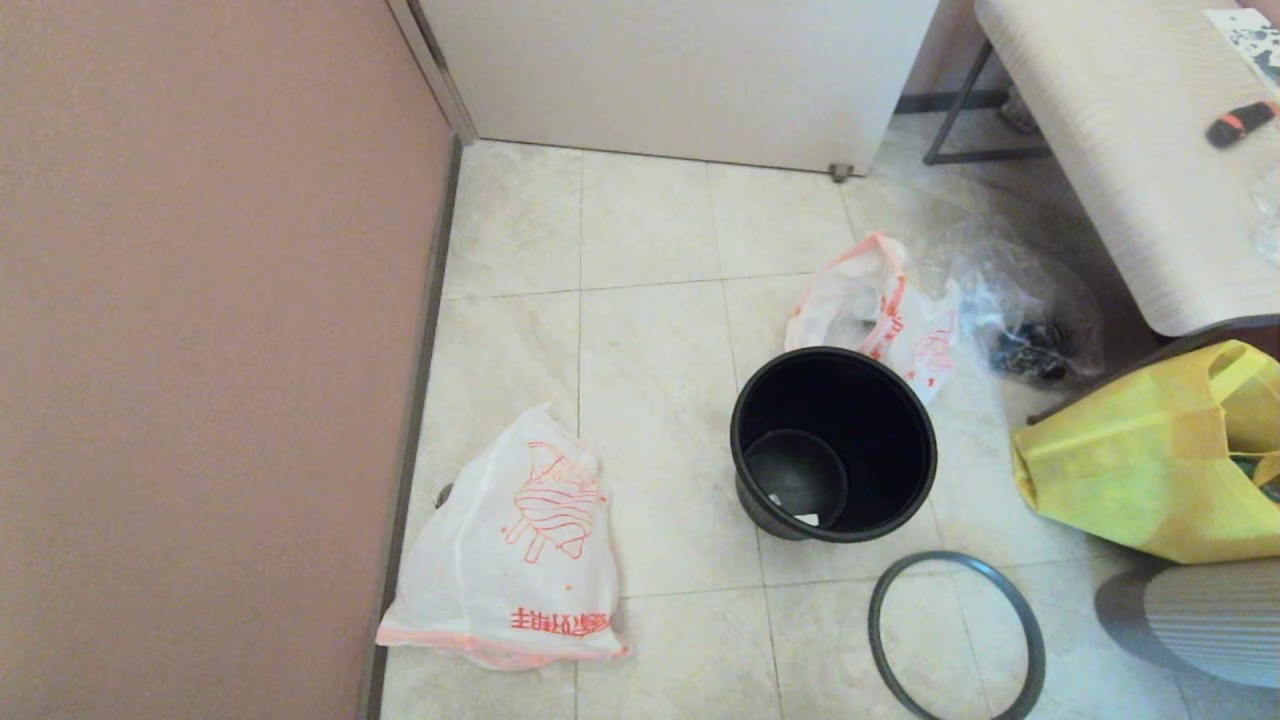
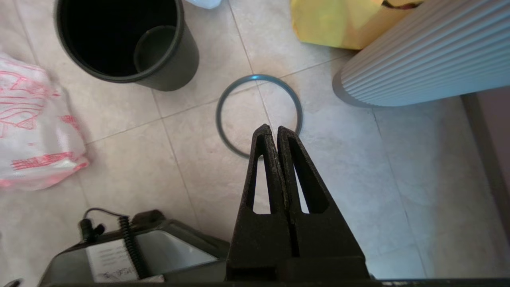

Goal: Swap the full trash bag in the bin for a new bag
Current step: Pick up a new trash bag

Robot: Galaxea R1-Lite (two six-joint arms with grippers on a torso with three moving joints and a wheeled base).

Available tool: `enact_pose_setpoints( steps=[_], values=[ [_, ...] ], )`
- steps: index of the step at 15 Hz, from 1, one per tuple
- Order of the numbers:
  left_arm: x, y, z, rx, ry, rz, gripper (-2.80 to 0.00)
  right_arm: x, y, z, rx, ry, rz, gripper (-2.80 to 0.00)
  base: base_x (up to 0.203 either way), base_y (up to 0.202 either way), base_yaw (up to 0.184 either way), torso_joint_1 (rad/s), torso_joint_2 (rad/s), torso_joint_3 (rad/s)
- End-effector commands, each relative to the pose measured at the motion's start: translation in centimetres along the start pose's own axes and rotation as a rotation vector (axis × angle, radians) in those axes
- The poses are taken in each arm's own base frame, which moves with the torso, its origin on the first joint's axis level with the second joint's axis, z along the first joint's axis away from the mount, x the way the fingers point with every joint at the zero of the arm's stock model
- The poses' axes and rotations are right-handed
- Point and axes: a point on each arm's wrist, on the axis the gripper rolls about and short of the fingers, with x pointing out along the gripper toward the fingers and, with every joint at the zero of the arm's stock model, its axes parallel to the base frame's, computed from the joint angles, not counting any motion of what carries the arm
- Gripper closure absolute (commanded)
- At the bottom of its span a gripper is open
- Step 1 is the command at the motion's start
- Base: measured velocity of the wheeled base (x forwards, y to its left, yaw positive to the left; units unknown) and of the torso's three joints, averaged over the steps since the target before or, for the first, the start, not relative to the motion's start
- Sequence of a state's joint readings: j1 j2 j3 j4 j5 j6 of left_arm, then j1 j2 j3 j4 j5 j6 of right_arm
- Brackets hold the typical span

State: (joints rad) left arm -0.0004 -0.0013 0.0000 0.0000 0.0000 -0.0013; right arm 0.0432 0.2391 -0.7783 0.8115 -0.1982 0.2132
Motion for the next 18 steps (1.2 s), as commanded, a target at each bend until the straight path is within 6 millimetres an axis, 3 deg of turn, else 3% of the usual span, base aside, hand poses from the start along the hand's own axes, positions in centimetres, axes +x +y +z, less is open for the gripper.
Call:
enact_pose_setpoints(
  steps=[1, 4, 8, 11, 18],
  values=[
    [0.0, 0.0, 0.0, 0.000, 0.001, -0.001, 0.00, 1.2, 0.0, -2.1, -0.006, 0.004, -0.001, 0.00, 0.000, 0.000, 0.000, 0.000, 0.00, 0.000],
    [0.0, 0.0, 0.0, 0.000, 0.001, -0.001, 0.00, 4.3, 0.1, -5.6, -0.034, -0.063, 0.070, 0.00, 0.000, 0.000, 0.000, 0.000, 0.00, 0.000],
    [0.0, 0.0, 0.0, 0.000, 0.001, -0.001, 0.00, 7.1, 0.0, -9.3, -0.126, -0.160, 0.139, 0.00, 0.000, 0.000, 0.000, 0.000, 0.00, 0.000],
    [0.0, 0.0, 0.0, 0.000, 0.001, 0.000, 0.00, 8.2, 0.1, -9.9, -0.156, -0.254, 0.172, 0.00, 0.000, 0.000, 0.000, 0.000, 0.00, 0.000],
    [0.0, 0.0, 0.0, 0.000, 0.001, 0.000, 0.00, 8.6, 0.1, -10.4, -0.182, -0.230, 0.181, 0.00, 0.000, 0.000, 0.000, 0.000, 0.00, 0.000]
  ],
)
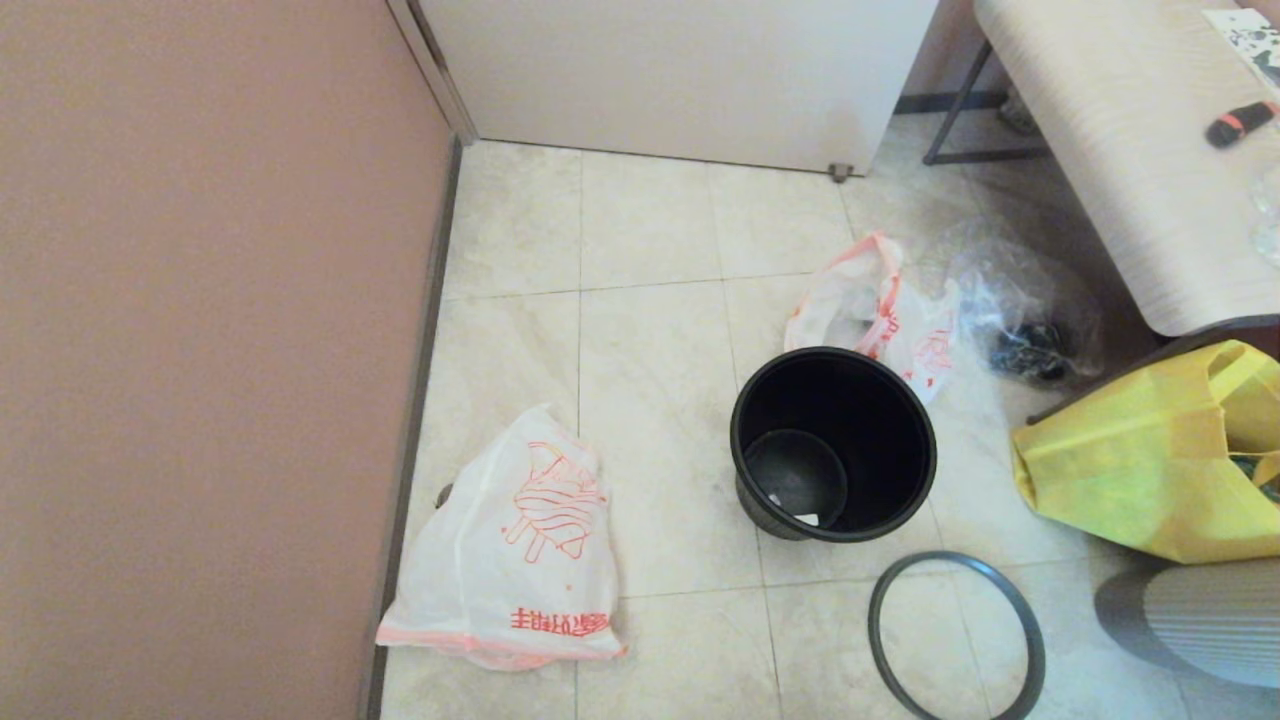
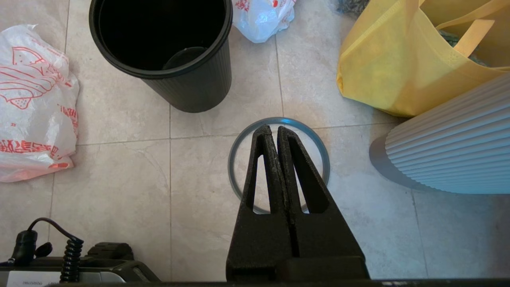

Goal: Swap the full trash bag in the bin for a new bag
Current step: Pick up a new trash bag

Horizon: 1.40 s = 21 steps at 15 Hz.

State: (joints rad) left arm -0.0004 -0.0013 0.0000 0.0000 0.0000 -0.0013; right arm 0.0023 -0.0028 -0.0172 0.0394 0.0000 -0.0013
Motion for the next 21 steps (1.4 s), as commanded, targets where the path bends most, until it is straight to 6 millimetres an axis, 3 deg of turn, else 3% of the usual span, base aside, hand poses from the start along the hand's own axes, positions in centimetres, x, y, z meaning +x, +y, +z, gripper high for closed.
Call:
enact_pose_setpoints(
  steps=[1, 21],
  values=[
    [0.01, 0.00, 0.00, 0.000, 0.001, -0.001, 0.00, 0.02, 0.00, 0.03, 0.000, -0.001, 0.001, 0.00, 0.000, 0.000, 0.000, 0.000, 0.00, 0.000],
    [0.10, -0.08, 0.01, 0.064, 0.024, -0.040, 0.00, 0.02, 0.00, 0.07, 0.000, -0.004, 0.000, 0.00, 0.000, 0.000, 0.000, 0.000, 0.00, 0.000]
  ],
)
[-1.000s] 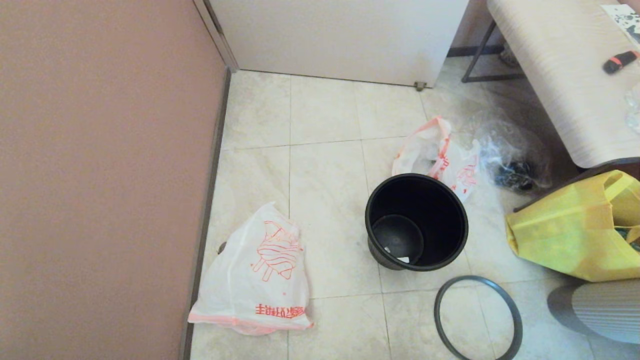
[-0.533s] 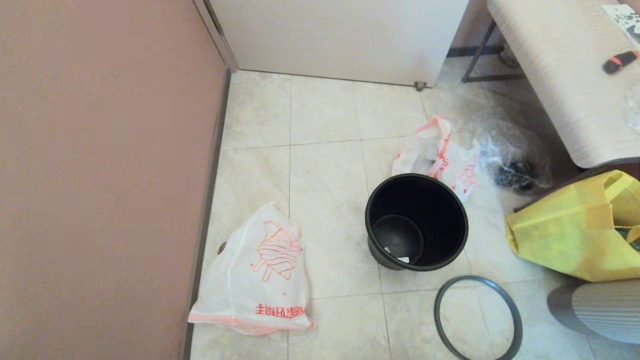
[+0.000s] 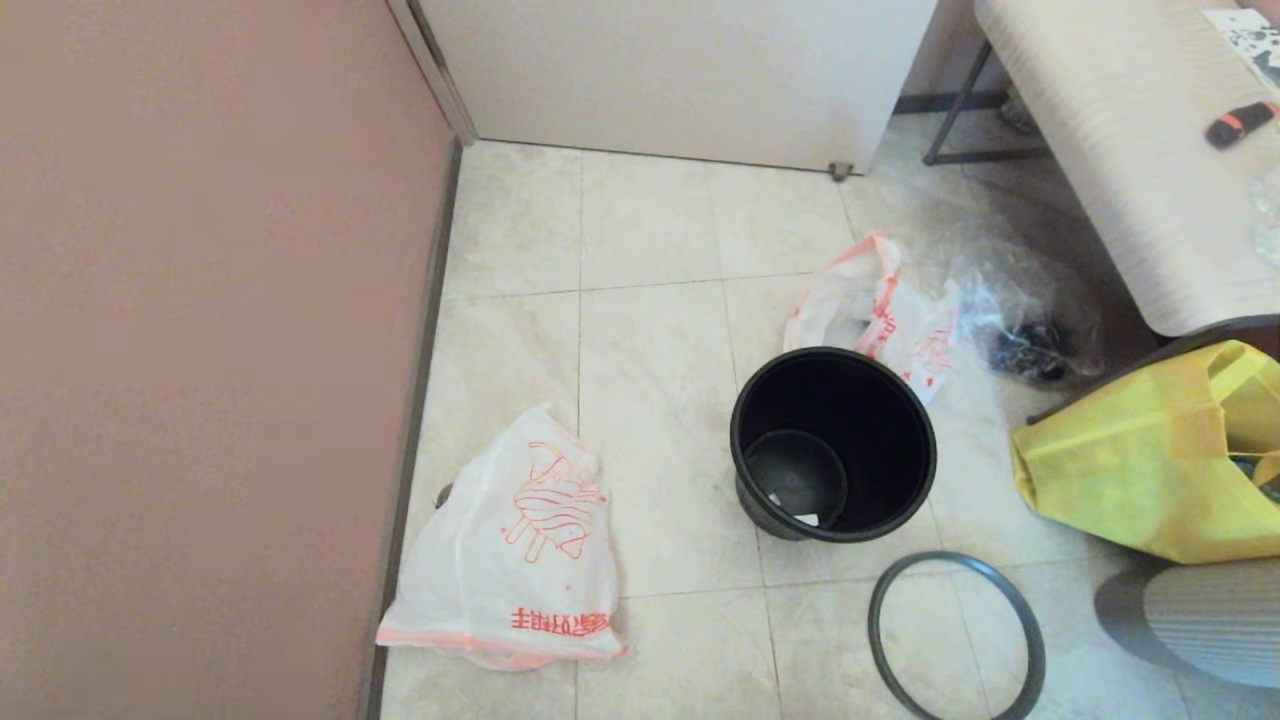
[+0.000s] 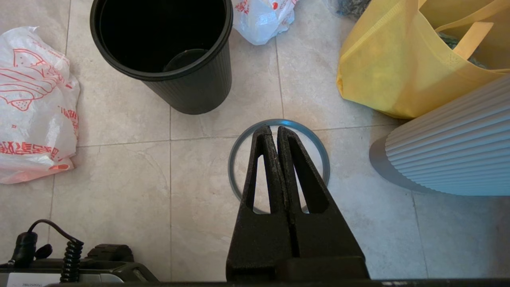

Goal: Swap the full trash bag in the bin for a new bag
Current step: Pick up a new trash bag

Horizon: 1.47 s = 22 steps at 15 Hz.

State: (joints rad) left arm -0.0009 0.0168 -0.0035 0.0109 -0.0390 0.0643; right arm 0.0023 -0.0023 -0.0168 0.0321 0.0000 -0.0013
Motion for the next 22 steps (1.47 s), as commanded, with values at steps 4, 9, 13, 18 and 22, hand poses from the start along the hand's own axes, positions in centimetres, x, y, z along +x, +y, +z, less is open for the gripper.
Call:
enact_pose_setpoints(
  steps=[4, 9, 13, 18, 22],
  values=[
    [-0.4, 0.3, 4.9, 0.035, -0.076, -0.014, 0.00, 0.0, 0.0, 0.0, 0.000, 0.002, 0.000, 0.00, 0.000, 0.000, 0.000, 0.000, 0.00, 0.000],
    [4.5, 1.0, 13.6, 0.122, 0.043, -0.026, 0.00, 0.0, 0.0, 0.0, 0.000, 0.002, 0.000, 0.00, 0.000, 0.000, 0.000, 0.000, 0.00, 0.000],
    [11.1, 1.8, 20.1, 0.170, 0.095, 0.028, 0.00, 0.0, 0.0, 0.0, 0.000, 0.002, 0.000, 0.00, 0.000, 0.000, 0.000, 0.000, 0.00, 0.000],
    [18.0, -4.4, 20.5, 0.323, 0.239, 0.009, 0.00, 0.0, 0.0, 0.0, 0.000, 0.002, 0.001, 0.00, 0.000, 0.000, 0.000, 0.000, 0.00, 0.000],
    [25.3, -8.5, 16.2, 0.426, 0.401, 0.065, 0.00, 0.0, 0.0, 0.0, 0.000, 0.003, 0.000, 0.00, 0.000, 0.000, 0.000, 0.000, 0.00, 0.000]
  ],
)
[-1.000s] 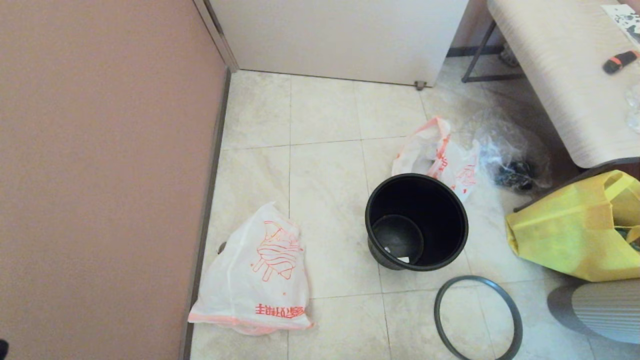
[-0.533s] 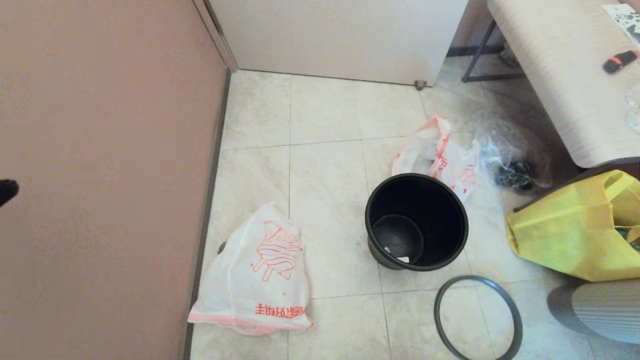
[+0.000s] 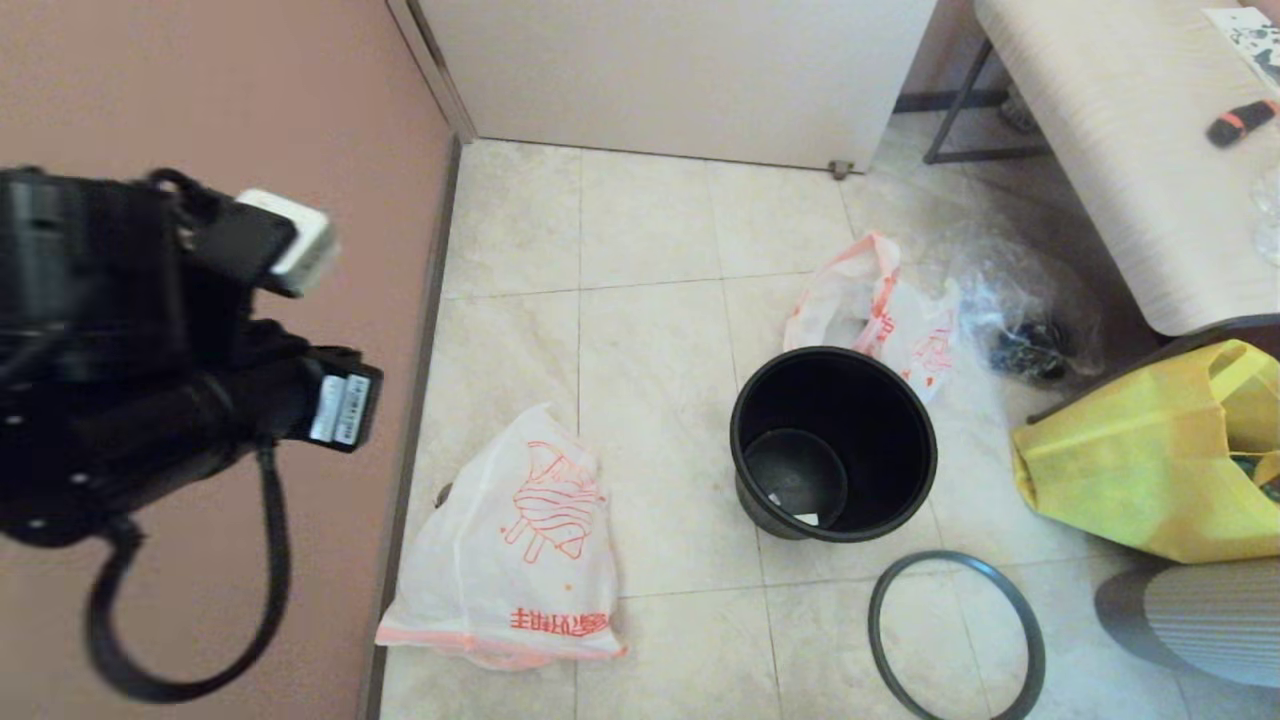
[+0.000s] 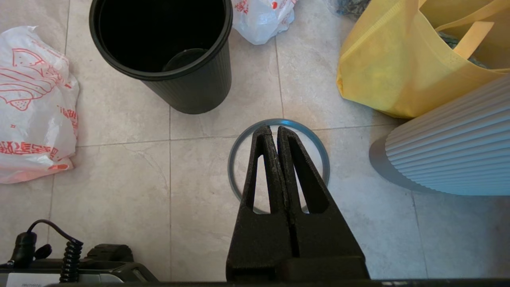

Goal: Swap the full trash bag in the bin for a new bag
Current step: Pick up a new trash bag

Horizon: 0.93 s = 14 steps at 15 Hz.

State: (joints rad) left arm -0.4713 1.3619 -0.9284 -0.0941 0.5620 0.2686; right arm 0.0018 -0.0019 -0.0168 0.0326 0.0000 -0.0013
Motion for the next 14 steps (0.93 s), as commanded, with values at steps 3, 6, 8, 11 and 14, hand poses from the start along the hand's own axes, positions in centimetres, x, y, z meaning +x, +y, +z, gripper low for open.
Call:
enact_pose_setpoints(
  steps=[3, 6, 8, 11, 14],
  values=[
    [8.9, -6.8, -3.9, 0.133, 0.229, -0.032, 0.00, 0.0, 0.0, 0.0, 0.000, 0.002, 0.001, 0.00, 0.000, 0.000, 0.000, 0.000, 0.00, 0.000],
    [14.6, -10.1, -8.2, 0.177, 0.347, -0.017, 0.00, 0.0, 0.0, 0.0, 0.000, 0.002, 0.001, 0.00, 0.000, 0.000, 0.000, 0.000, 0.00, 0.000],
    [18.4, -11.3, -11.1, 0.181, 0.402, 0.010, 0.00, 0.0, 0.0, 0.0, 0.000, 0.002, 0.001, 0.00, 0.000, 0.000, 0.000, 0.000, 0.00, 0.000],
    [21.7, -12.5, -14.4, 0.181, 0.451, 0.030, 0.00, 0.0, 0.0, 0.0, 0.000, 0.002, 0.001, 0.00, 0.000, 0.000, 0.000, 0.000, 0.00, 0.000],
    [22.7, -13.9, -16.1, 0.197, 0.466, 0.017, 0.00, 0.0, 0.0, 0.0, 0.000, 0.002, 0.001, 0.00, 0.000, 0.000, 0.000, 0.000, 0.00, 0.000]
  ],
)
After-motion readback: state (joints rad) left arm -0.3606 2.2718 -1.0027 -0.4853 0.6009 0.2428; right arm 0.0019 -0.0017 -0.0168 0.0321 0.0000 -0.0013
